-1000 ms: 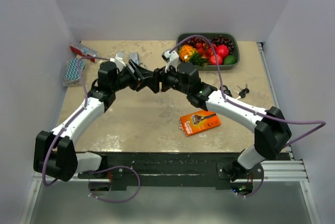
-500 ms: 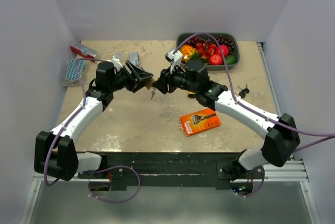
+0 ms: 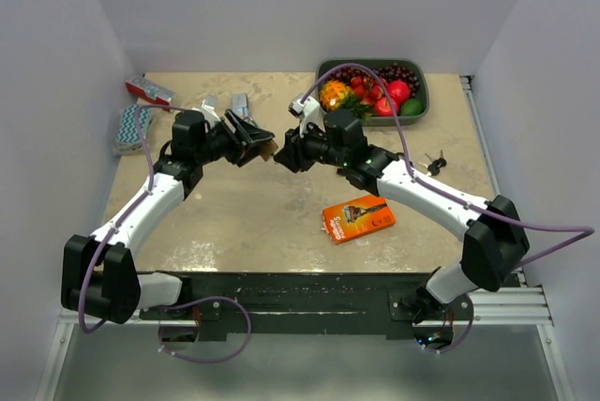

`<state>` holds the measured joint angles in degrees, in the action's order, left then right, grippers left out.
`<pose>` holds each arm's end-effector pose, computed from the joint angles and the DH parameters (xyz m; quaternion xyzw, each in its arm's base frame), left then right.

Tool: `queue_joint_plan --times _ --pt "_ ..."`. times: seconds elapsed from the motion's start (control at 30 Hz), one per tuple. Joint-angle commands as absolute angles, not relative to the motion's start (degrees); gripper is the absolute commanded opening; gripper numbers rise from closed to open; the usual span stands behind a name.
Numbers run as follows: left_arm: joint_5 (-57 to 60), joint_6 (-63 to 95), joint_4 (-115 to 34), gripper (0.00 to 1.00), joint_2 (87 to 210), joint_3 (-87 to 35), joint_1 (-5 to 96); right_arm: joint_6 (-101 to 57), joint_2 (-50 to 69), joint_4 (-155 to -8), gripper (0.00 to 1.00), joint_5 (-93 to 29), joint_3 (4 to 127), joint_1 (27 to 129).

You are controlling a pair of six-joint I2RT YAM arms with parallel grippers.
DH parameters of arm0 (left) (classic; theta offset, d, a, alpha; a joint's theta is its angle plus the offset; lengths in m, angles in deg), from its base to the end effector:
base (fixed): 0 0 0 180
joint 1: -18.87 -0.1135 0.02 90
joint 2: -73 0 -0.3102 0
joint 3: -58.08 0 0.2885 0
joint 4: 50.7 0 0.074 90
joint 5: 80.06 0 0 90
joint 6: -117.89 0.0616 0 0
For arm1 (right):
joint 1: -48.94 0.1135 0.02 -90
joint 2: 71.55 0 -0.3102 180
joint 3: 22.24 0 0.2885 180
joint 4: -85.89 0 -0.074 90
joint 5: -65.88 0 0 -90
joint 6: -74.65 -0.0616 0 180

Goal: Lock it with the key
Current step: Lock the lock.

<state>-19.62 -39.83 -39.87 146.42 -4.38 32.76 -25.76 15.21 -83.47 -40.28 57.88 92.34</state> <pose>0.3161 -0.1095 0.3086 -0.2349 0.7786 -0.5142 0.2723 0.2906 0.2984 0.3503 -0.3063 0.7408 0.3666 0.4722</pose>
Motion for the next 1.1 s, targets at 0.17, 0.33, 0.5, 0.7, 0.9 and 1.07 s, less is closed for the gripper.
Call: queue_joint_plan --times 0.17,0.33,0.5,0.7,0.9,1.07 --pt "-21.1 -40.1 -45.6 0.00 144.9 -6.2 32.6 -25.4 17.2 -84.9 0.18 -42.1 59.8 92.8" --pt "-20.5 -39.7 -44.9 0.00 145.0 -6.3 32.5 -25.5 16.4 -85.3 0.00 -41.7 59.5 92.8" --pt "-19.1 -38.7 -44.4 0.00 147.4 -8.3 28.4 -25.6 14.4 -85.6 0.00 -41.2 57.3 92.9" --pt "-17.8 -36.8 -45.0 0.00 150.8 -13.2 25.4 -28.6 11.4 -85.6 0.00 -39.5 53.3 92.9" --pt "-16.5 -32.2 -42.7 0.00 152.1 -14.6 23.1 -31.1 9.5 -84.0 0.00 -34.5 49.8 91.8" --pt "-14.2 -19.7 -33.1 0.00 153.1 -15.4 25.3 -35.8 14.4 -82.3 0.00 -30.5 49.5 87.2"
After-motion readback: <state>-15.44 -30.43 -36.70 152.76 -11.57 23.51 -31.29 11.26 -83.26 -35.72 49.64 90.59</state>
